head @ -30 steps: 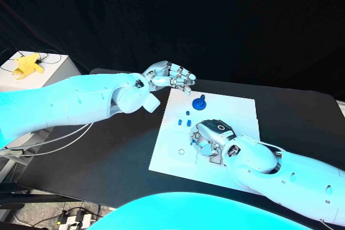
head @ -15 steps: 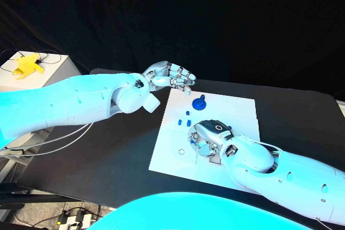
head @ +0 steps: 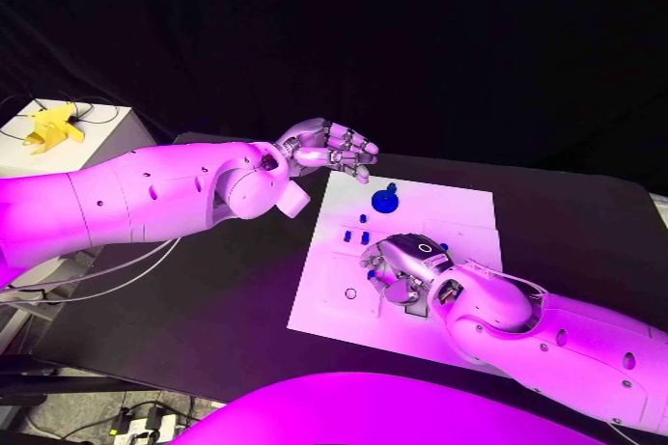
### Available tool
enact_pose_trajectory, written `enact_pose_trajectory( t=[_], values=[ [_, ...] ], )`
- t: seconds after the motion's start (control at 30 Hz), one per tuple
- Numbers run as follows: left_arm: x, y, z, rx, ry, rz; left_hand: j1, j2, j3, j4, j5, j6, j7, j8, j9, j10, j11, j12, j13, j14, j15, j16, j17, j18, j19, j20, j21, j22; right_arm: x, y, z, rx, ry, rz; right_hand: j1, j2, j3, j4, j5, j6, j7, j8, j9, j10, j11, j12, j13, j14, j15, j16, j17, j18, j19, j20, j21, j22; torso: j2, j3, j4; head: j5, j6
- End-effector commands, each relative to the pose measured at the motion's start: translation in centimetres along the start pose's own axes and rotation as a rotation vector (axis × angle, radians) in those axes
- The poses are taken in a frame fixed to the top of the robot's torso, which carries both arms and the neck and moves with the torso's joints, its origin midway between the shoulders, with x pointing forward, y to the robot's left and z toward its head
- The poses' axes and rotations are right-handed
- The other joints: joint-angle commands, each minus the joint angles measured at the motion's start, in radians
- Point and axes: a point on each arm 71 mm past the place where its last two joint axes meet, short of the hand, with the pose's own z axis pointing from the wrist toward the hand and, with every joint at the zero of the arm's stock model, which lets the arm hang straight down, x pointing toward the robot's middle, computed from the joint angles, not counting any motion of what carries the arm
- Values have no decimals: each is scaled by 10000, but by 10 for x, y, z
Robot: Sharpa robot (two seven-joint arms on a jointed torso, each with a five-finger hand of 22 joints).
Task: Assemble the parts on the task board
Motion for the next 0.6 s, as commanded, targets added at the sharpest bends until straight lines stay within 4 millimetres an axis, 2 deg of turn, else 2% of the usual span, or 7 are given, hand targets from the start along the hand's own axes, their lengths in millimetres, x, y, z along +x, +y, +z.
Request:
enact_pose_trajectory(
  t=[0.03, 0.17, 0.37, 0.47, 0.53, 0.6],
  values=[
    [1, 0, 0, 28, 150, -232, -5, 65, -35, 24, 12, -35, 219, 10, -9, -79, 26, 67, 14, -64, -20, 31, 16, 44, -73, -17, -8, 9, 0, -4, -2, 127, -254, 256, -8, -126, -112, 11, -56, -100, 15, -75, -36, -150, 19, 44, -32, -171, 16, -132, -226, 144, -173, 18, -242, -164, -1, 7, 4, -2, 2],
    [0, 0, 0, -6, 129, -237, -14, 73, -36, 35, 12, -38, 221, 11, -10, -84, 27, 72, 13, -66, -19, 33, 21, 44, -74, -15, -9, 10, -3, -8, -5, 225, -582, 348, 104, -184, -504, 49, -89, -299, 29, -261, -157, -717, 76, 208, -157, -766, 87, -463, -912, 293, -708, 105, -1056, -681, -5, 1, -10, -31, 2],
    [0, 0, 0, -35, 133, -242, -29, 83, -39, 52, 12, -41, 223, 12, -12, -92, 29, 78, 13, -70, -16, 36, 26, 44, -75, -13, -12, 9, -8, -13, -11, 311, -1026, 557, 217, -151, -918, 144, -157, -362, 62, -351, -232, -1055, 116, 437, -188, -1107, 136, -560, -1319, 369, -989, 159, -1512, -952, -7, 8, -5, -89, 2],
    [0, 1, 0, -45, 135, -243, -29, 83, -39, 52, 12, -41, 223, 12, -12, -92, 29, 78, 13, -70, -16, 36, 26, 44, -75, -13, -12, 9, -13, -16, -16, 289, -1307, 735, 280, -104, -1027, 201, -132, -320, 68, -360, -259, -941, 95, 703, -146, -1063, 124, -385, -1245, 344, -893, 160, -1365, -819, -12, 3, -9, -210, 2],
    [-1, 1, 0, -51, 143, -245, -29, 83, -39, 52, 12, -41, 223, 12, -12, -92, 29, 78, 13, -70, -16, 36, 26, 44, -75, -13, -12, 9, -18, -19, -20, 261, -1477, 904, 302, -99, -1044, 239, -110, -276, 48, -364, -280, -810, 67, 915, -121, -948, 99, -196, -1119, 306, -749, 144, -1161, -656, -18, -1, -13, -360, 2],
    [-1, 1, 0, -56, 151, -247, -29, 83, -39, 52, 12, -41, 223, 12, -12, -92, 29, 78, 13, -70, -16, 36, 26, 44, -75, -13, -12, 9, -24, -24, -24, 232, -1506, 1165, 314, -106, -989, 275, -78, -236, 24, -378, -308, -544, 16, 1181, -89, -792, 60, 38, -942, 258, -568, 113, -896, -448, -23, -1, -15, -454, 2]
  ],
)
